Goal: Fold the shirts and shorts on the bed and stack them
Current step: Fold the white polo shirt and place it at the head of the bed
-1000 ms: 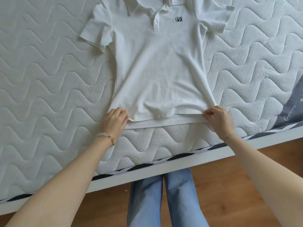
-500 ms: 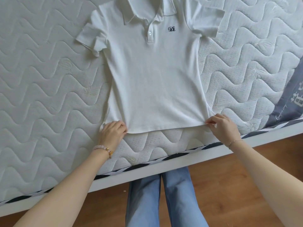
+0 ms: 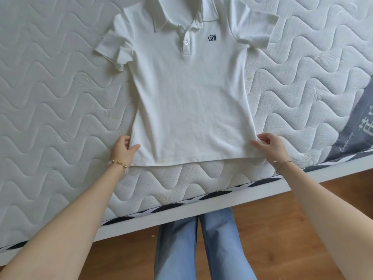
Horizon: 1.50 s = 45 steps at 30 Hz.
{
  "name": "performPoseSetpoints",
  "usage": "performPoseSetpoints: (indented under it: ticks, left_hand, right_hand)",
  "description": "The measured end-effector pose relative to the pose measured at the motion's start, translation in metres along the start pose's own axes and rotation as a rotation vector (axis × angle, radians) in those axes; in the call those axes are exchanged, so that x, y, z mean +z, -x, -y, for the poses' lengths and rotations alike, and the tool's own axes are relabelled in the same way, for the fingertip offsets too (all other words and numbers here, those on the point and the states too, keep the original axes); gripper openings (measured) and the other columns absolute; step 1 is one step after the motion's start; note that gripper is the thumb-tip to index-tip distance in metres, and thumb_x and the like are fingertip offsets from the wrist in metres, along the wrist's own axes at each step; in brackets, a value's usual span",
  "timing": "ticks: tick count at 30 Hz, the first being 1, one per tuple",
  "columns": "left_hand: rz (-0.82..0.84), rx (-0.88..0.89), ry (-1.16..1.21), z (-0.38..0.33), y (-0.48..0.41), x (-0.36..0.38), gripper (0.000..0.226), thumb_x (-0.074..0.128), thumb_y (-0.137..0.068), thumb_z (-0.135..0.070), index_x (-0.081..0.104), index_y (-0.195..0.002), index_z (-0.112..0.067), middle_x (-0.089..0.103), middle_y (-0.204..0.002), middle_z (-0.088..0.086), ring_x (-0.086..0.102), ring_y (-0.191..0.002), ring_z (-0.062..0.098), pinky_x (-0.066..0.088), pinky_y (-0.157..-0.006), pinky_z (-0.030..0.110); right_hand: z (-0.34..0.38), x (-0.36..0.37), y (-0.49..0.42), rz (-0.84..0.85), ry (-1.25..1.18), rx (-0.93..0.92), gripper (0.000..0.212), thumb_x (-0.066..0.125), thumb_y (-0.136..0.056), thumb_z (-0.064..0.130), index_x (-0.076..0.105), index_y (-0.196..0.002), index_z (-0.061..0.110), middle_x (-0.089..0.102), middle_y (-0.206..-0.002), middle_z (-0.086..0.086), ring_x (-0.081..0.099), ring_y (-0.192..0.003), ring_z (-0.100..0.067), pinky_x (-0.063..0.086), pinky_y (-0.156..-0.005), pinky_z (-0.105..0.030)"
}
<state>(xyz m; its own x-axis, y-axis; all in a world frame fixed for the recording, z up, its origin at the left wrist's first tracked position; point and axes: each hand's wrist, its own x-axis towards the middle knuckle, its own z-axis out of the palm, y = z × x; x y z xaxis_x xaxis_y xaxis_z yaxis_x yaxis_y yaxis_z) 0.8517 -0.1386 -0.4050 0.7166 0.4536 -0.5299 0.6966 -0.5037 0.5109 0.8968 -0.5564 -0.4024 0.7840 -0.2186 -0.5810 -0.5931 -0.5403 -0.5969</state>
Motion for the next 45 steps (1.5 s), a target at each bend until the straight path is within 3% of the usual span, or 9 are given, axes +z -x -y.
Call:
performPoseSetpoints:
  ticks: [4, 13, 17, 19, 22, 25, 34, 40, 45]
  left_hand:
    - [0.009, -0.009, 0.129, 0.01, 0.0, 0.0, 0.009, 0.059, -0.089, -0.012, 0.056, -0.084, -0.004, 0.05, -0.079, 0.012, 0.044, -0.077, 0.02, 0.034, -0.066, 0.028]
    - [-0.001, -0.145, 0.201, 0.058, 0.052, -0.008, 0.021, 0.049, -0.096, -0.018, 0.051, -0.077, -0.008, 0.048, -0.079, 0.007, 0.041, -0.075, 0.017, 0.032, -0.057, 0.023]
    - [0.044, -0.202, 0.194, 0.085, 0.077, -0.006, 0.022, 0.053, -0.094, -0.019, 0.055, -0.078, -0.004, 0.048, -0.076, 0.009, 0.043, -0.068, 0.019, 0.032, -0.059, 0.029]
    - [0.056, -0.205, 0.197, 0.09, 0.08, -0.008, 0.017, 0.056, -0.092, -0.018, 0.055, -0.079, -0.006, 0.049, -0.079, 0.01, 0.045, -0.076, 0.019, 0.033, -0.061, 0.029]
    - [0.069, -0.209, 0.198, 0.085, 0.078, -0.009, 0.009, 0.057, -0.091, -0.013, 0.06, -0.088, -0.004, 0.053, -0.084, 0.01, 0.047, -0.082, 0.019, 0.035, -0.058, 0.019]
    - [0.069, -0.262, 0.253, 0.075, 0.069, -0.01, 0.026, 0.061, -0.087, -0.005, 0.058, -0.111, 0.007, 0.06, -0.1, 0.017, 0.052, -0.092, 0.02, 0.044, -0.067, 0.011]
    - [0.04, -0.196, 0.338, 0.024, 0.013, -0.022, 0.029, 0.064, -0.085, -0.009, 0.058, -0.113, -0.004, 0.061, -0.115, 0.018, 0.058, -0.098, 0.026, 0.047, -0.095, 0.042]
    - [-0.024, -0.163, 0.378, -0.018, -0.041, -0.033, 0.034, 0.059, -0.087, -0.005, 0.053, -0.12, 0.001, 0.059, -0.12, 0.019, 0.05, -0.088, 0.02, 0.042, -0.058, 0.017]
    - [-0.091, -0.178, 0.472, -0.036, -0.088, -0.052, 0.039, 0.059, -0.087, -0.004, 0.05, -0.124, 0.001, 0.056, -0.126, 0.019, 0.05, -0.093, 0.017, 0.042, -0.074, 0.023]
  right_hand:
    - [-0.005, -0.002, -0.001, 0.075, 0.041, 0.009, 0.033, 0.068, -0.083, 0.022, 0.048, -0.065, 0.003, 0.039, -0.061, -0.005, 0.038, -0.061, -0.02, 0.028, -0.054, -0.031]
    - [-0.031, -0.006, 0.036, 0.191, 0.115, 0.139, 0.041, 0.074, -0.079, 0.023, 0.043, -0.056, 0.011, 0.038, -0.055, -0.001, 0.036, -0.052, -0.017, 0.027, -0.049, -0.029]
    - [-0.044, -0.006, 0.051, 0.228, 0.17, 0.174, 0.028, 0.079, -0.073, 0.017, 0.056, -0.066, 0.002, 0.049, -0.062, -0.005, 0.051, -0.064, -0.021, 0.052, -0.063, -0.037]
    - [-0.047, -0.008, 0.055, 0.22, 0.153, 0.169, 0.024, 0.078, -0.074, 0.013, 0.059, -0.074, -0.001, 0.049, -0.064, -0.005, 0.051, -0.069, -0.022, 0.054, -0.068, -0.04]
    - [-0.043, -0.011, 0.059, 0.216, 0.115, 0.17, 0.019, 0.075, -0.076, 0.011, 0.058, -0.08, 0.003, 0.052, -0.069, -0.003, 0.052, -0.075, -0.021, 0.052, -0.06, -0.024]
    - [-0.036, -0.012, 0.057, 0.163, 0.089, 0.179, 0.029, 0.076, -0.076, 0.015, 0.06, -0.098, 0.006, 0.061, -0.082, -0.005, 0.058, -0.08, -0.022, 0.049, -0.066, -0.027]
    - [0.05, -0.002, 0.014, 0.051, 0.137, -0.188, 0.035, 0.072, -0.079, 0.021, 0.059, -0.11, 0.014, 0.062, -0.107, 0.001, 0.057, -0.098, -0.016, 0.044, -0.087, -0.031]
    - [0.141, 0.053, -0.029, 0.126, 0.252, -0.474, 0.035, 0.07, -0.082, 0.021, 0.06, -0.116, 0.016, 0.062, -0.114, -0.002, 0.058, -0.103, -0.018, 0.043, -0.086, -0.026]
    - [0.213, 0.112, -0.055, 0.188, 0.372, -0.652, 0.038, 0.066, -0.085, 0.022, 0.058, -0.122, 0.017, 0.059, -0.119, -0.003, 0.054, -0.11, -0.021, 0.041, -0.09, -0.03]
